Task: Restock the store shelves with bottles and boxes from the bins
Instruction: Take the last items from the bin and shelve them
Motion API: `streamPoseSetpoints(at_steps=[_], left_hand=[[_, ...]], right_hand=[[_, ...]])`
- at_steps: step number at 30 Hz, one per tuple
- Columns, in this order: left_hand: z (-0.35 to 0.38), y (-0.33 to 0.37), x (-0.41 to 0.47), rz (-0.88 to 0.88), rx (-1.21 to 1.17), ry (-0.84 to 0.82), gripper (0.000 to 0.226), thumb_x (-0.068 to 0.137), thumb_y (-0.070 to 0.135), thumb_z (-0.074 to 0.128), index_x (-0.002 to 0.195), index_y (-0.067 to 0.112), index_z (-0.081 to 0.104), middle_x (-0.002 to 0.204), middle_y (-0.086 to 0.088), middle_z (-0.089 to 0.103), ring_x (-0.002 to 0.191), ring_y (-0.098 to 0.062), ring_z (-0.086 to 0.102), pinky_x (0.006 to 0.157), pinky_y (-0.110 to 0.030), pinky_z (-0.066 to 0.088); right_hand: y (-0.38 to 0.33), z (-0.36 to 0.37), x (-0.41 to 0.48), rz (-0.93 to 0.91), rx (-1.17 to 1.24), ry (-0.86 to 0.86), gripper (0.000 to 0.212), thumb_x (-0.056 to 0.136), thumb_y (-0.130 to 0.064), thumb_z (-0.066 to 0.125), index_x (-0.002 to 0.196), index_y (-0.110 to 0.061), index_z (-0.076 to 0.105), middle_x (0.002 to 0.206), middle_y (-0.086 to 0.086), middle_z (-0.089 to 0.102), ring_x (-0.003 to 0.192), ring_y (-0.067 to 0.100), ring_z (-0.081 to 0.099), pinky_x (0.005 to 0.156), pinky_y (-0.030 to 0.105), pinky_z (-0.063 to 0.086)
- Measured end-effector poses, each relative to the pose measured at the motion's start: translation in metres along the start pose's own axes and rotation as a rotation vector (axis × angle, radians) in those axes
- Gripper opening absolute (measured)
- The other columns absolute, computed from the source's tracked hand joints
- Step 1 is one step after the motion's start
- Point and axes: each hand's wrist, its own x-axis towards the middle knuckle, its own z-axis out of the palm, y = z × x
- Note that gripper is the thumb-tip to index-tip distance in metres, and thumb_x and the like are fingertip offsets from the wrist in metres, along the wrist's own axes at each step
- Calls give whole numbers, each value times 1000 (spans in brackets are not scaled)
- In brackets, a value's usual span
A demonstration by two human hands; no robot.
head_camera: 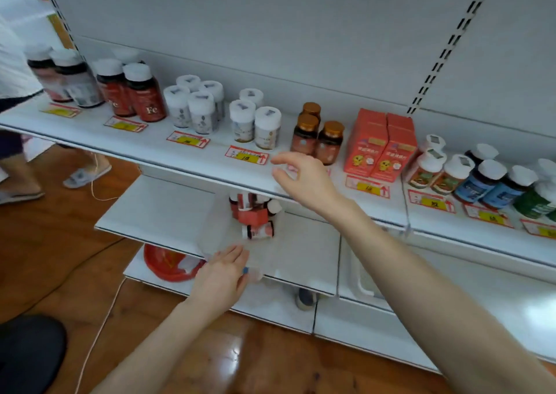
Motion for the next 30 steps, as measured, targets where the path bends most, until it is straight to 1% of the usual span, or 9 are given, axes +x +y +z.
streamPoseSetpoints(at_steps=[3, 8, 13, 18, 20, 22, 25, 28, 30], left_hand=[[0, -46, -25, 16, -7, -49, 36, 62, 32, 72, 86, 5, 74, 89, -9, 73, 81, -21, 71, 64, -32, 56], [3, -95, -52, -12, -86, -105, 52, 36, 20, 92, 83, 8, 73, 87, -9, 73, 76, -24, 71, 58, -31, 56], [27, -125, -43, -138, -204, -160, 47, 49, 10, 88, 91, 2, 70, 93, -16, 71, 81, -32, 69, 61, -39, 56], [83, -152, -15, -304, -316, -147, 42, 70, 9, 76, 107, -9, 63, 110, -28, 63, 102, -43, 61, 79, -54, 50], [106, -157, 0, -306, -323, -120, 45, 78, 16, 66, 114, -10, 59, 117, -28, 60, 109, -42, 58, 86, -51, 48], [125, -159, 16, -364, -320, -136, 53, 93, 27, 51, 136, -3, 40, 142, -20, 41, 133, -32, 38, 106, -41, 35], [151, -163, 33, -450, -352, -205, 61, 98, 36, 36, 147, 9, 13, 156, -6, 13, 144, -19, 10, 115, -32, 16], [168, -163, 39, -449, -368, -207, 60, 98, 36, 32, 148, 11, 11, 157, -4, 7, 144, -19, 10, 114, -32, 21], [172, -163, 38, -447, -372, -198, 58, 99, 36, 31, 148, 11, 13, 157, -3, 4, 143, -20, 12, 113, -32, 21]], right_hand=[[-20, 46, -10, 72, 45, 30, 23, 87, -9, 58, 107, -5, 67, 116, 9, 66, 115, 21, 57, 97, 22, 35], [-21, 104, -26, 191, 23, -101, 24, 88, -8, 56, 111, -5, 65, 113, 10, 66, 107, 25, 58, 87, 20, 36], [23, 149, -20, 388, 11, -160, 25, 90, -20, 58, 112, -9, 64, 113, 7, 67, 108, 23, 60, 86, 23, 42], [79, 206, 9, 565, 14, -223, 32, 92, -19, 54, 120, -4, 56, 117, 14, 61, 107, 26, 56, 75, 15, 33], [105, 237, 19, 684, 75, -208, 36, 91, -21, 54, 124, -6, 51, 110, 9, 58, 100, 24, 55, 76, 20, 35], [131, 267, 30, 810, 164, -169, 39, 91, -25, 54, 126, -10, 47, 104, 3, 52, 94, 19, 51, 78, 24, 37], [167, 301, 46, 934, 293, -64, 18, 91, -30, 52, 101, -16, 51, 100, 3, 53, 92, 23, 55, 84, 38, 46], [193, 321, 65, 1057, 430, 50, 27, 90, -35, 55, 72, -15, 50, 76, 3, 55, 71, 19, 53, 66, 31, 46], [206, 332, 77, 1108, 499, 119, 28, 87, -40, 57, 76, -15, 53, 70, -1, 52, 66, 15, 50, 68, 31, 48]])
